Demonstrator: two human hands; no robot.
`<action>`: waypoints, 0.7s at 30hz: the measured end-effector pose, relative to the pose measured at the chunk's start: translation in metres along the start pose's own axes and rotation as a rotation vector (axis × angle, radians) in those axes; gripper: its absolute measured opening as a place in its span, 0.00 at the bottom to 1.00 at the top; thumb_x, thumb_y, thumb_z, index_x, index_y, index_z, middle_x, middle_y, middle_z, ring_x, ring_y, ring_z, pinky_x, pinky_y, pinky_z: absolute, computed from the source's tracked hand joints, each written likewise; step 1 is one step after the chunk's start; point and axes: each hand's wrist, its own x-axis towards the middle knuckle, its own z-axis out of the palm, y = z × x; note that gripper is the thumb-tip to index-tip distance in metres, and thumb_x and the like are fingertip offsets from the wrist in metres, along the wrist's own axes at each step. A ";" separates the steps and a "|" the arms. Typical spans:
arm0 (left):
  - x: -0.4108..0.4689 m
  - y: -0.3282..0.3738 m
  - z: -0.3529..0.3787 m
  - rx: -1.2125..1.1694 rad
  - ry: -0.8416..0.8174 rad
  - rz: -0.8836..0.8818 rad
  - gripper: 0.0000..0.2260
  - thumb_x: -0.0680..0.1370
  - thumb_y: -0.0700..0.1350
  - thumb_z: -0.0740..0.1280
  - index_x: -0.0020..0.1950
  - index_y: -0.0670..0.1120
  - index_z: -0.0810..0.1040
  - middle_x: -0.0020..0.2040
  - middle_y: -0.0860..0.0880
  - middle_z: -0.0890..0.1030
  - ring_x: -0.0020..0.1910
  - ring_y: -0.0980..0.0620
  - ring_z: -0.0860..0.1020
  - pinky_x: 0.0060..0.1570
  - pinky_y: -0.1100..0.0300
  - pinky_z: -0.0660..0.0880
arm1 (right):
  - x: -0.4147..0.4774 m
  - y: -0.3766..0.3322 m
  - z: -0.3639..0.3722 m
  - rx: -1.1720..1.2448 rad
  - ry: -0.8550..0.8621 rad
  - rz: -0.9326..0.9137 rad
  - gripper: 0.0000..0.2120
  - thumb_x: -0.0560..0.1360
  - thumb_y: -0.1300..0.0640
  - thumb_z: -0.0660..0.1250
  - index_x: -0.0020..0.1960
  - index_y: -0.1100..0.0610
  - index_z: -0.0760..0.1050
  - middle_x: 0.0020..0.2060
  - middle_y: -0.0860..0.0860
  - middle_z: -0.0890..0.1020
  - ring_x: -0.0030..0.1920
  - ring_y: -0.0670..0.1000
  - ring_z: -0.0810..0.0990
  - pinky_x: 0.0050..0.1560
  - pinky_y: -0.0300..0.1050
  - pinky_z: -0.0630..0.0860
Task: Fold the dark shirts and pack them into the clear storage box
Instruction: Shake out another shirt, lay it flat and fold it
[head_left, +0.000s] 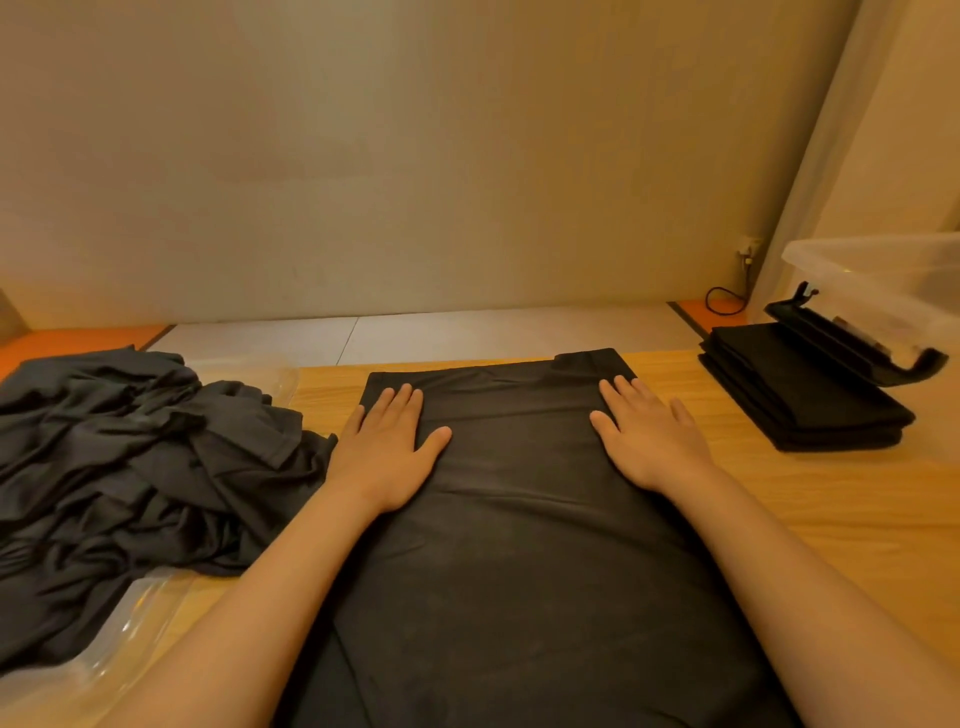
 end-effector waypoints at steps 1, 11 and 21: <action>-0.004 0.000 0.000 -0.001 -0.003 0.001 0.31 0.81 0.62 0.46 0.80 0.49 0.46 0.80 0.52 0.45 0.78 0.54 0.43 0.76 0.52 0.43 | -0.003 0.000 0.001 0.000 -0.002 0.002 0.27 0.83 0.43 0.43 0.79 0.49 0.45 0.78 0.47 0.46 0.77 0.48 0.42 0.76 0.54 0.43; 0.014 0.020 -0.019 -0.038 0.134 0.102 0.25 0.82 0.56 0.54 0.76 0.47 0.61 0.76 0.48 0.64 0.74 0.49 0.62 0.73 0.52 0.58 | 0.006 -0.025 -0.029 0.076 0.085 -0.185 0.23 0.84 0.49 0.48 0.78 0.53 0.56 0.77 0.49 0.57 0.77 0.48 0.52 0.75 0.50 0.45; 0.045 0.011 0.003 -0.073 0.098 0.051 0.26 0.82 0.59 0.51 0.78 0.49 0.56 0.79 0.52 0.56 0.77 0.54 0.52 0.76 0.54 0.49 | 0.062 -0.013 -0.002 0.060 0.051 -0.169 0.24 0.83 0.46 0.46 0.78 0.48 0.52 0.78 0.47 0.52 0.78 0.48 0.47 0.75 0.49 0.46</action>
